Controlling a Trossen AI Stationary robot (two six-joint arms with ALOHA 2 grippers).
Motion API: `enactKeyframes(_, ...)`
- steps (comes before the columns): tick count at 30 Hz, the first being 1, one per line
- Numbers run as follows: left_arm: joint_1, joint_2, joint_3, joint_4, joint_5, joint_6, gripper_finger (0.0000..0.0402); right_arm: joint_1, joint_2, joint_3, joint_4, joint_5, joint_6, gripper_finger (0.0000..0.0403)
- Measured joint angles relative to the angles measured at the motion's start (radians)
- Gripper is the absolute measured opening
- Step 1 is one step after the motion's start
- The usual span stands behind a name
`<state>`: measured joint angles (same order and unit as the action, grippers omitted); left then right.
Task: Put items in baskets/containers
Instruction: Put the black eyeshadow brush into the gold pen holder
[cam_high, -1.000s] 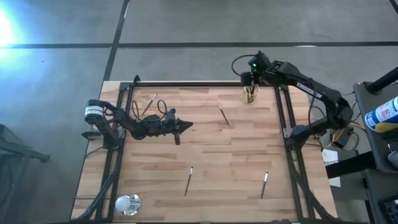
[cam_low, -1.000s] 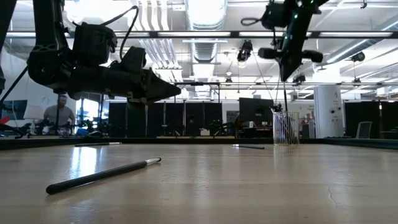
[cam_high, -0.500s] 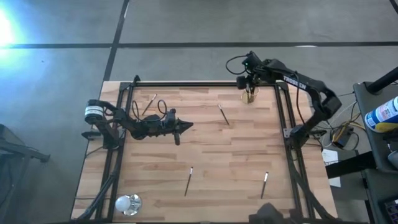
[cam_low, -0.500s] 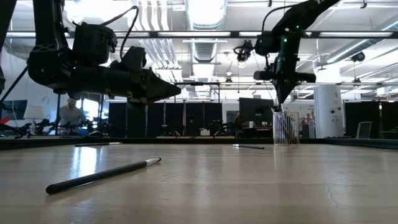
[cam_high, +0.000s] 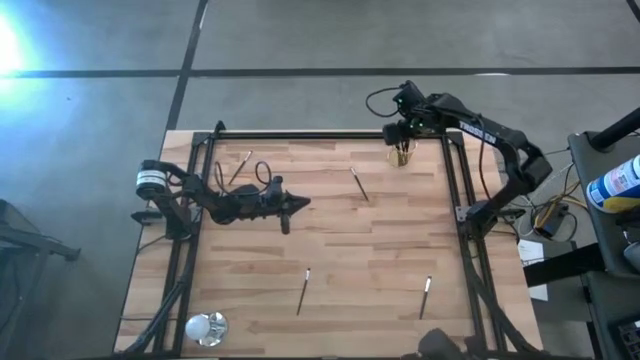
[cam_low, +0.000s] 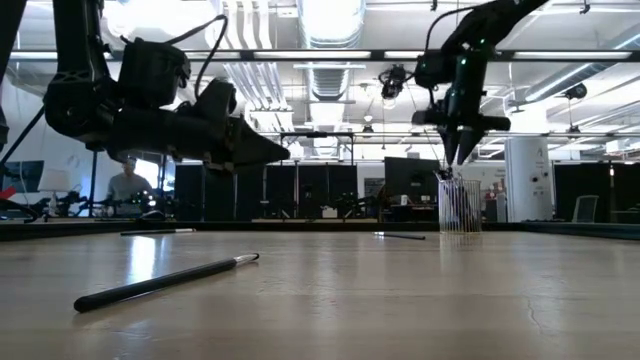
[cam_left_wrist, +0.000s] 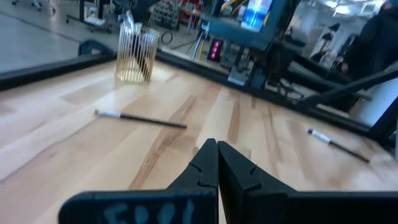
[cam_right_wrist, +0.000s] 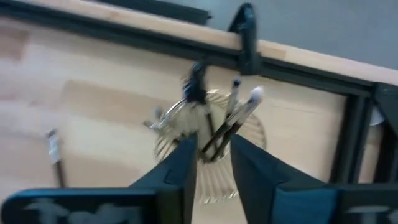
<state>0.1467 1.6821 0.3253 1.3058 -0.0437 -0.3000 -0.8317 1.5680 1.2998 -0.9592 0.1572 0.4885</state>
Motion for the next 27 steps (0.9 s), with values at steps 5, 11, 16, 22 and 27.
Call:
enactKeyframes(5,0.005,0.0,0.026,-0.127,0.0,0.032,0.0,0.017,-0.104,-0.007,-0.027,-0.031,-0.158,0.0112)
enactKeyframes(11,0.007,0.0,0.072,-0.257,-0.027,0.079,0.0,0.072,-0.332,-0.166,0.237,0.023,-0.312,0.0059)
enactKeyframes(16,0.009,-0.019,0.113,-0.341,-0.09,0.048,0.0,0.105,-0.543,-0.448,0.613,-0.169,-0.41,0.0013)
enactKeyframes(22,0.031,-0.195,0.259,-0.912,-0.254,-0.041,0.0,0.19,-0.739,-0.738,0.896,-0.274,-0.431,0.0009)
enactKeyframes(27,0.096,-0.315,0.426,-1.407,-0.326,-0.119,0.0,0.289,-0.873,-0.906,1.048,-0.301,-0.376,0.0008)
